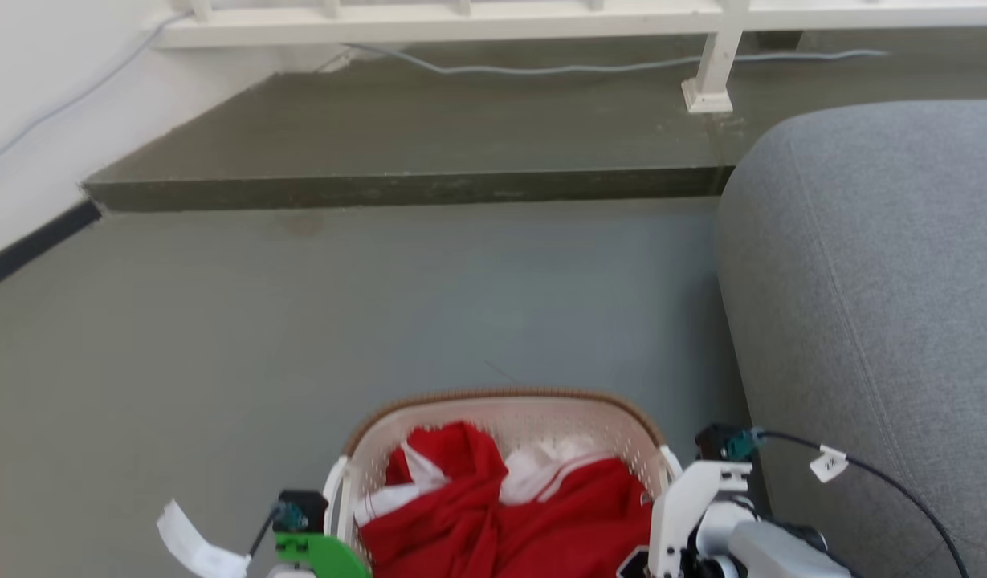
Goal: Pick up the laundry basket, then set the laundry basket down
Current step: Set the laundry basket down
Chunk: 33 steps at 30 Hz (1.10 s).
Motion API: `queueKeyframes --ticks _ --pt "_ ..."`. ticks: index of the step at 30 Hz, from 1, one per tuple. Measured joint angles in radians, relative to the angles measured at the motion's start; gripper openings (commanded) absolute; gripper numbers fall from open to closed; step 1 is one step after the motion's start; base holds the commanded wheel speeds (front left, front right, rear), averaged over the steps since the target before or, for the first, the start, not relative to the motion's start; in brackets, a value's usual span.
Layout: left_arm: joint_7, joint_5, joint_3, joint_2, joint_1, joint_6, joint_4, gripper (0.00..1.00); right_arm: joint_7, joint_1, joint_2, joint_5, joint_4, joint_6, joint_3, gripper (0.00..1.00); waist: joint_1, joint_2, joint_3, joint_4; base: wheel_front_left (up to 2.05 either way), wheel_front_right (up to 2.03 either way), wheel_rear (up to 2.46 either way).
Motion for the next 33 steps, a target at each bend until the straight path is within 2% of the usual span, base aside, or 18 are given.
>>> queueKeyframes --ticks 11,33 --pt "-0.017 0.001 0.02 0.01 -0.157 0.013 -0.021 0.0 -0.027 -0.169 -0.006 0.0 0.0 -0.007 -0.009 0.0 0.0001 0.0 0.139 -0.011 0.0 0.0 0.0" --pt "-0.057 0.009 0.033 0.021 -0.363 0.038 -0.045 0.0 -0.089 -0.384 -0.012 -0.005 0.017 -0.008 -0.025 0.0 0.0002 0.0 0.432 -0.014 0.0 0.0 0.0"
